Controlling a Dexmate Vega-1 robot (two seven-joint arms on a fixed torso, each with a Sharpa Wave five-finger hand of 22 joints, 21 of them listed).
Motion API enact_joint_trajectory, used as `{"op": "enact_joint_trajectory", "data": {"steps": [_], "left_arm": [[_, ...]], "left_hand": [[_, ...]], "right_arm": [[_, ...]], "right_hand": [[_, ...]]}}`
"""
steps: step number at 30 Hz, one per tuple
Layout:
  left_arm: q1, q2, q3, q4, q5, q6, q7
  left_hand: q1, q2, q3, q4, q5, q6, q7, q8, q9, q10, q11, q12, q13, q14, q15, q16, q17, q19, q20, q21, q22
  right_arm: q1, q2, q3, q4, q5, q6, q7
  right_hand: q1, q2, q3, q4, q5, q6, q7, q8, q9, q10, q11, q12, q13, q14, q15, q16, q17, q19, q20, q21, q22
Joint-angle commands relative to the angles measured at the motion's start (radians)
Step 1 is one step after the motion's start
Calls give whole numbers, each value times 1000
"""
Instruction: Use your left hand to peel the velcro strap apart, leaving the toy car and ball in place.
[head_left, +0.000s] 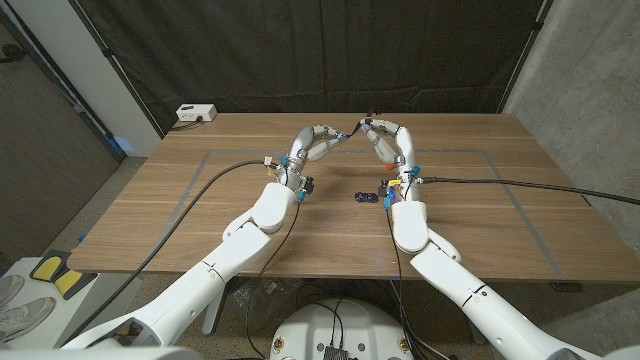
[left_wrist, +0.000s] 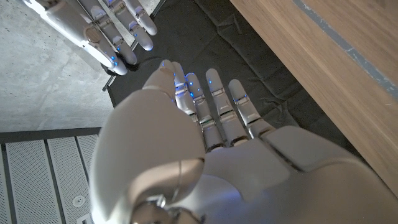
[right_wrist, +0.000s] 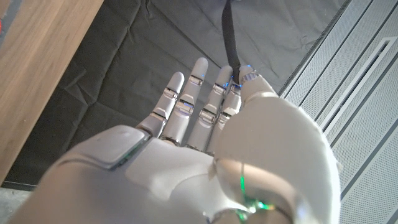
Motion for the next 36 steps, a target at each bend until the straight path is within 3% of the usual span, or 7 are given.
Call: {"op": "enact_joint_trajectory", "data": {"steps": [1, 7, 10, 18, 26, 31, 36], "left_arm": [[5, 0, -13, 15, -40, -4, 1], [7, 6, -22, 28, -38, -26, 10], [8, 9, -26, 38, -46, -41, 5], [6, 11, -34, 67, -40, -89, 7], [2, -3, -53, 123, -94, -184, -26], [3, -21, -66, 155, -197, -238, -94], [8, -21, -76, 160, -244, -252, -131]], "left_hand": [[-44, -30, 4, 8, 3, -137, -7, -47, 9, -61, -1, -33, -25, -40, -94, -38, -16, -40, 6, 26, 16], [-111, -87, -28, 11, 10, -336, -22, -114, 7, -198, 6, -105, -75, -148, -54, -153, -89, -108, 8, 34, -7], [-142, -99, -28, 8, 22, -586, -75, -259, -57, -311, 14, -191, -154, -261, -19, -263, -160, -180, 24, 3, -78], [-226, -97, -36, 25, 17, -864, -99, -427, -137, -530, 54, -409, -295, -464, 7, -309, -282, -305, 10, -80, -213], [-452, -182, -158, 121, 38, -972, -141, -468, -155, -612, 80, -527, -371, -564, 29, -303, -361, -369, 39, -141, -243], [-560, -160, -194, 184, 51, -951, -190, -458, -160, -622, 77, -560, -400, -597, 39, -300, -390, -399, 60, -164, -242], [-598, -147, -205, 206, 57, -921, -198, -451, -163, -611, 64, -568, -412, -600, 30, -298, -404, -392, 62, -168, -242]], "right_arm": [[16, 17, 9, 17, 22, -8, 38], [27, 21, 6, 22, 12, -31, 37], [33, 23, 4, 25, 6, -42, 34], [48, 29, -5, 33, -5, -79, 24], [55, 28, -9, 30, -26, -134, -3], [59, 10, -9, 26, -33, -159, -2], [58, -1, -5, 15, -32, -189, -6]], "right_hand": [[1, 10, -7, 0, 10, 79, -26, -5, 30, -7, -1, 2, 4, -8, -153, -3, 2, -3, -68, 8, 2], [3, 10, -9, -2, 13, 81, -25, -9, 27, -5, -3, 3, 4, -10, -155, -4, 3, -4, -67, 10, 1], [4, 10, -9, -2, 14, 83, -25, -9, 26, -4, -4, 4, 5, -11, -154, -5, 3, -5, -67, 10, 0], [4, 9, -13, -3, 17, 86, -22, -13, 22, -4, -5, 4, 6, -12, -153, -6, 5, -7, -67, 13, -1], [6, 9, -17, -4, 20, 87, -26, -17, 23, -6, -6, 4, 7, -14, -154, -7, 7, -11, -68, 16, -2], [4, 8, -20, -3, 21, 84, -27, -19, 25, -13, -6, 2, 8, -20, -152, -11, 7, -2, -68, 22, -2], [1, 10, -22, 0, 22, 85, -32, -20, 26, -15, -6, 2, 8, -22, -151, -12, 7, 2, -68, 24, -2]]}}
